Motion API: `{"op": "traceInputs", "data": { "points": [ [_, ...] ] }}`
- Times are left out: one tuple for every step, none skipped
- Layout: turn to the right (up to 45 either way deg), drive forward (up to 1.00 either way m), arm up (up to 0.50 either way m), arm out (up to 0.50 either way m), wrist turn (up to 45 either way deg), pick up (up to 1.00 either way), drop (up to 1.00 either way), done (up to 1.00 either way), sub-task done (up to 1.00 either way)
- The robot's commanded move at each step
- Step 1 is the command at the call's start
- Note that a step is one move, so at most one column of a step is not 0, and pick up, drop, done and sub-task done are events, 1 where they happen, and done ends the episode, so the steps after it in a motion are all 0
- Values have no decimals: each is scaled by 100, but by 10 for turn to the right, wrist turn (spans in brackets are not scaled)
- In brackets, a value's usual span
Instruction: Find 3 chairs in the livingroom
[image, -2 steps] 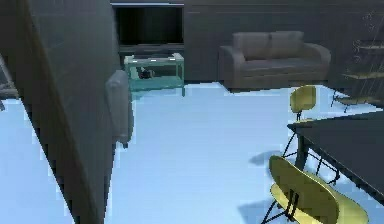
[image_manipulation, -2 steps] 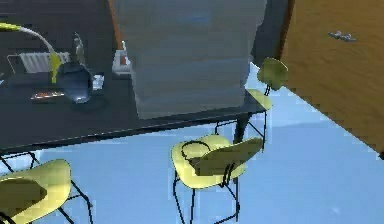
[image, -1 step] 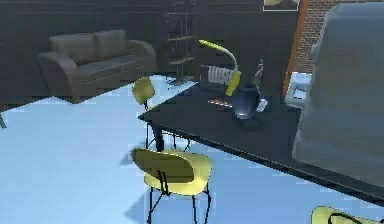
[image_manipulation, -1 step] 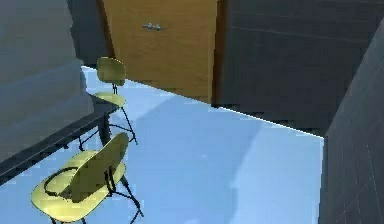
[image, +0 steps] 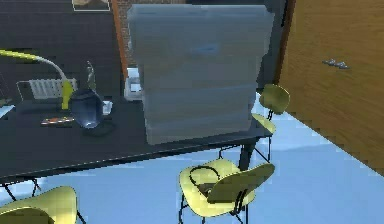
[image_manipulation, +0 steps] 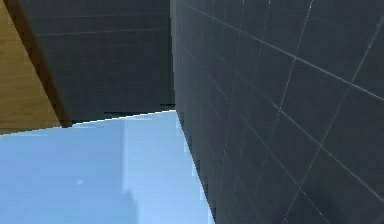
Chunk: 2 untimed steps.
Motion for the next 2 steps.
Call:
{"op": "traceInputs", "data": {
  "points": [
    [0,0,0,0,0,0,0,0,100],
    [390,0,0,0,0,0,0,0,0]
  ]
}}
